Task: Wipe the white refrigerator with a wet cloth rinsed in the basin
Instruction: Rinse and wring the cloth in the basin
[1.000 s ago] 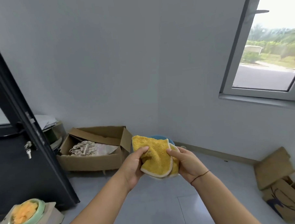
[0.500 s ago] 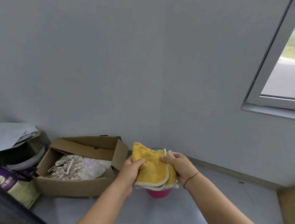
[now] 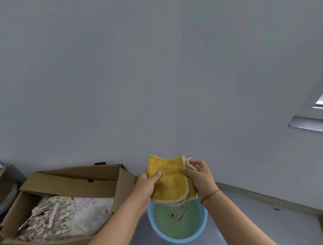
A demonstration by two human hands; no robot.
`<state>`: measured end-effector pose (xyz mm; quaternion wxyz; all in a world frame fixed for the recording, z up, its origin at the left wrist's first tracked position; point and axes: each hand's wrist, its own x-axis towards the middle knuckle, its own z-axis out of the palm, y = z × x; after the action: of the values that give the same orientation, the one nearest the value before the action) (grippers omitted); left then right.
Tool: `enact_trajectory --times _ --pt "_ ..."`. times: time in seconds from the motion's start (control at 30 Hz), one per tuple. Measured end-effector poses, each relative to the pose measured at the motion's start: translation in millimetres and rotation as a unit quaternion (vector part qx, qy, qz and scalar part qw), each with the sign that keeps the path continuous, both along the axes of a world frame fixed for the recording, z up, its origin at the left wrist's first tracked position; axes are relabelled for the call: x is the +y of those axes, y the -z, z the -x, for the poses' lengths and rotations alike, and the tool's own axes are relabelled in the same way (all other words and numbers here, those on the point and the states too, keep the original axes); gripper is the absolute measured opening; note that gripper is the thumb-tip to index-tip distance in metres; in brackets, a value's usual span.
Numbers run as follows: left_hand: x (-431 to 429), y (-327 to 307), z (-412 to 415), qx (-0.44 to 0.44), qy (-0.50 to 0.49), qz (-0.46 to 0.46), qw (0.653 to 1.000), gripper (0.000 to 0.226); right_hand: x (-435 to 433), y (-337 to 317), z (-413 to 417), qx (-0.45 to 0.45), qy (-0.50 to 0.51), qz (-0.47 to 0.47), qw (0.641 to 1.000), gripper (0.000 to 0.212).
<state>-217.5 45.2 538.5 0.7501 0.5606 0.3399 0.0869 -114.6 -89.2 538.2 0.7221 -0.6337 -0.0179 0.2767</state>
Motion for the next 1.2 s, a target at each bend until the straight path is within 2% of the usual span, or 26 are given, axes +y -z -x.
enact_trajectory --times 0.07,0.17,0.2,0.3,0.4,0.53,0.63,0.7,0.83,1.0,1.13,1.2 --pt "14 9 -24 0.010 0.004 0.000 1.000 0.021 12 10 -22 0.017 0.009 -0.005 1.000 0.042" --pt "31 30 -57 0.032 -0.001 -0.001 0.999 0.026 26 39 -55 0.058 0.019 0.002 0.998 0.077" --pt "36 38 -67 0.037 0.000 -0.003 0.999 0.028 30 51 -66 0.076 0.018 0.004 0.997 0.079" --pt "50 59 -93 0.049 0.004 -0.019 0.999 0.030 43 84 -92 0.164 -0.013 0.014 0.986 0.052" --pt "64 91 -126 0.074 -0.002 -0.029 0.997 0.026 55 123 -119 0.266 -0.023 0.037 0.963 0.040" --pt "78 152 -166 0.127 -0.005 -0.019 0.992 0.017 68 187 -158 0.325 -0.046 0.067 0.942 0.032" --pt "83 208 -188 0.171 -0.018 -0.010 0.985 0.013 75 243 -181 0.331 -0.070 0.071 0.938 0.029" --pt "84 244 -197 0.194 -0.020 -0.008 0.981 0.019 79 277 -189 0.328 -0.070 0.078 0.939 0.028" --pt "87 327 -214 0.235 -0.008 0.011 0.972 0.033 89 351 -197 0.334 -0.051 0.115 0.934 0.014" --pt "84 410 -223 0.263 -0.001 0.017 0.965 0.040 92 435 -192 0.324 -0.020 0.132 0.936 0.028" --pt "73 472 -215 0.289 0.019 0.023 0.957 0.055 87 498 -179 0.327 -0.004 0.147 0.933 0.009" --pt "68 498 -210 0.292 0.025 0.017 0.956 0.063 85 523 -172 0.328 0.000 0.153 0.932 0.010"
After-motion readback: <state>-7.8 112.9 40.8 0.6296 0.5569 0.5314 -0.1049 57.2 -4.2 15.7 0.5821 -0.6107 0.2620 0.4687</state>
